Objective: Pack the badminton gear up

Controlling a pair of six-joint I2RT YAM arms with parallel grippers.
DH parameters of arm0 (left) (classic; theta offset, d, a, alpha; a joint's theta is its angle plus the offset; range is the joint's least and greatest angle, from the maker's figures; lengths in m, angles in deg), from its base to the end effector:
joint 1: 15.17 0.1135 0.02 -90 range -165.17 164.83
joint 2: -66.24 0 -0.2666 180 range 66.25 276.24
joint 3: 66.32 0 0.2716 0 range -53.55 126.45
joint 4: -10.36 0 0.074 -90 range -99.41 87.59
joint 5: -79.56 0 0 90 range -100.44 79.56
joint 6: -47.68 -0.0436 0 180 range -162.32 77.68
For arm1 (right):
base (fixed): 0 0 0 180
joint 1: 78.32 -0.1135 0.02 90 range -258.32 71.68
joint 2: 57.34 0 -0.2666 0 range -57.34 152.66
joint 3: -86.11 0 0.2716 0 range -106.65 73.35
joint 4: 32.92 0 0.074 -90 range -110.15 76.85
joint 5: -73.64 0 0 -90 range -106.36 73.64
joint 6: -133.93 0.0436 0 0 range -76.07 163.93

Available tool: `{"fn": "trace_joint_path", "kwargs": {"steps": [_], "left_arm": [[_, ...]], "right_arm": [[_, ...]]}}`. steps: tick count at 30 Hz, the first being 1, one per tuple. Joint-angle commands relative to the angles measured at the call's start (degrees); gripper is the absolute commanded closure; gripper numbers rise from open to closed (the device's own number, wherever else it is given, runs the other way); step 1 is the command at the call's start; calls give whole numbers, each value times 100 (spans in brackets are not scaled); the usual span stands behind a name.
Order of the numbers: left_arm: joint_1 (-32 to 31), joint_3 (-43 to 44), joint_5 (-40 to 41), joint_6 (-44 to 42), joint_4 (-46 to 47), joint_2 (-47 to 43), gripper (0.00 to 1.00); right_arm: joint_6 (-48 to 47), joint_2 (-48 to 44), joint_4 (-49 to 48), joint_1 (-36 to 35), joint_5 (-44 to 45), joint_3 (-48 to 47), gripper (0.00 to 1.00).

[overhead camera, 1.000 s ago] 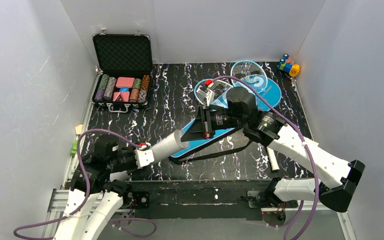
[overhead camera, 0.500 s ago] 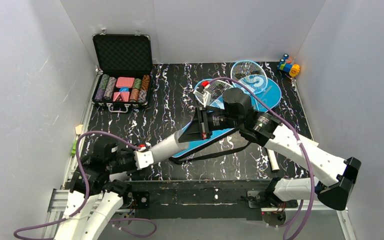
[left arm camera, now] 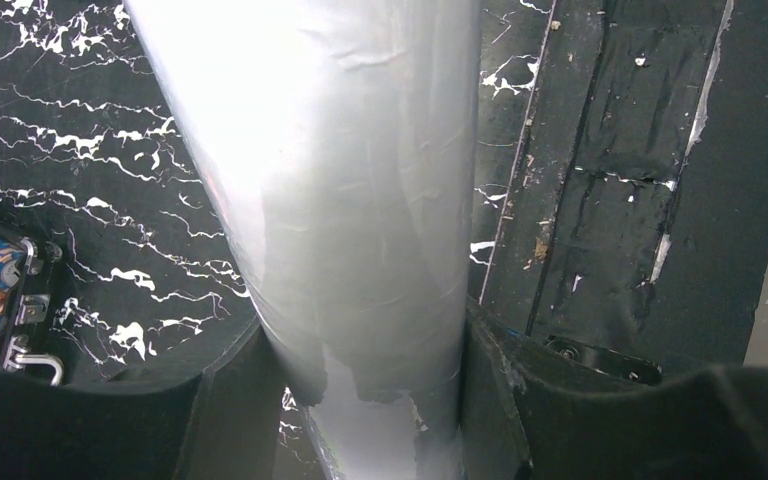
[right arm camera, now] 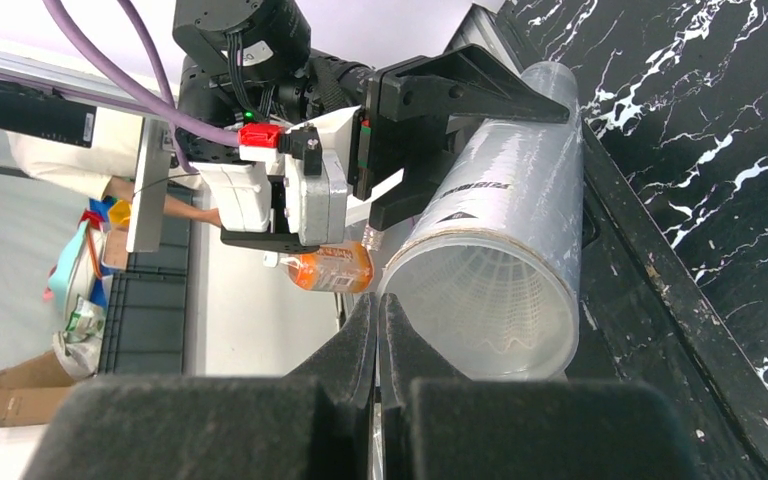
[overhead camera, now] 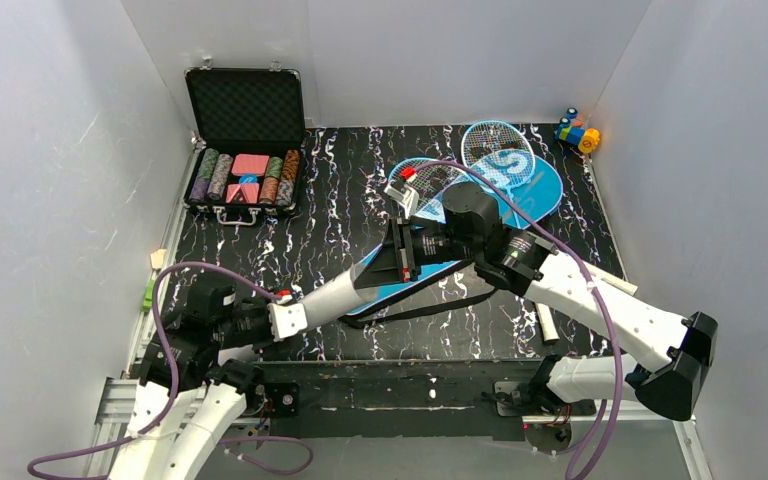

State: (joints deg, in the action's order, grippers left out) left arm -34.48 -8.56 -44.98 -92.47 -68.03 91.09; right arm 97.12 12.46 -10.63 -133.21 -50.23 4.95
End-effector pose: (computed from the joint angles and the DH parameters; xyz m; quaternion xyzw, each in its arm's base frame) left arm 0.0703 -0.0508 0.2947 0.5959 0.6622 -0.1687 0.4218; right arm 0.1541 0.2614 0.3963 -0.1963 0.7350 0.6248 0.1757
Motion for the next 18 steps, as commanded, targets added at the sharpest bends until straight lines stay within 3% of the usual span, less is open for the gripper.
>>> {"fn": "trace_joint_path", "kwargs": {"steps": [1, 5, 12, 18], "left_arm": [[-20, 326, -401, -15, 339, -53, 84], [-20, 337, -436, 5, 351, -54, 85], [-20, 427, -465, -52, 311, -57, 86], [-20, 430, -492, -122, 220, -82, 87]], "right_arm": [[60, -82, -204, -30, -67, 121, 99], [178, -63, -414, -30, -153, 209, 93], [441, -175, -1225, -27, -276, 594, 55], [636, -278, -1658, -17, -316, 747, 50]]}}
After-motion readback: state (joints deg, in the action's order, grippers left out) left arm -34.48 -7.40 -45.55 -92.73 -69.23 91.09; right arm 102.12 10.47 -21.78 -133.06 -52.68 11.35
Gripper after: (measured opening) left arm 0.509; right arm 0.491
